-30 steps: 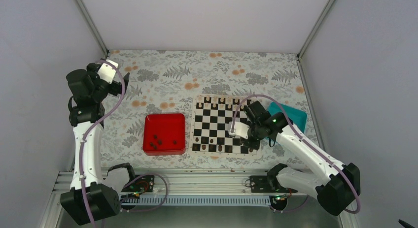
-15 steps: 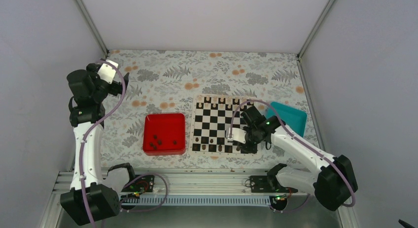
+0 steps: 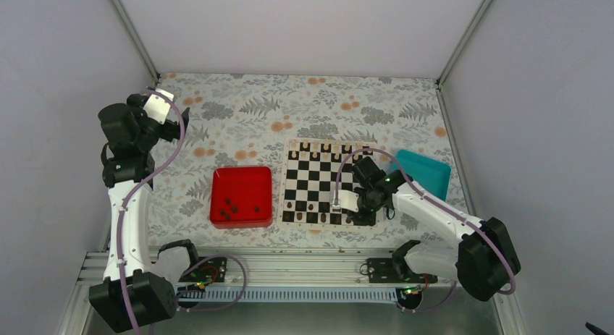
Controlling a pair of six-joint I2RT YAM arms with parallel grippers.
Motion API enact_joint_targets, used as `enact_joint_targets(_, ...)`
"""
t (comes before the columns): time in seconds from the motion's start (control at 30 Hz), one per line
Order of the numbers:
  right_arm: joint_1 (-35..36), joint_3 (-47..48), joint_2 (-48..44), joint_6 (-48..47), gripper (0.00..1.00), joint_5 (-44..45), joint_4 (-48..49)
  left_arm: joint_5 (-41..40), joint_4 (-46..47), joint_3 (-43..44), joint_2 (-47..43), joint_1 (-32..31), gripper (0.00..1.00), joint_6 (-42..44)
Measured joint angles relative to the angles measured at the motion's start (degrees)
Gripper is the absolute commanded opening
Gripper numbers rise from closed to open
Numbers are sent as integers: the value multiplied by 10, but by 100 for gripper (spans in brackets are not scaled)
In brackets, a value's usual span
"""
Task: Set up the chess pieces on the board
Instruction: Place the chess piece on the chessboard.
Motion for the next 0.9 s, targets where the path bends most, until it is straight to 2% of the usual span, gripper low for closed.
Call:
enact_joint_targets(0.73, 0, -17, 14, -7, 4, 3, 31, -4, 0, -1, 0, 0, 100, 1)
enact_joint_targets(0.9, 0, -21, 16, -7, 10, 2, 37, -4, 0, -1, 0, 0, 100, 2)
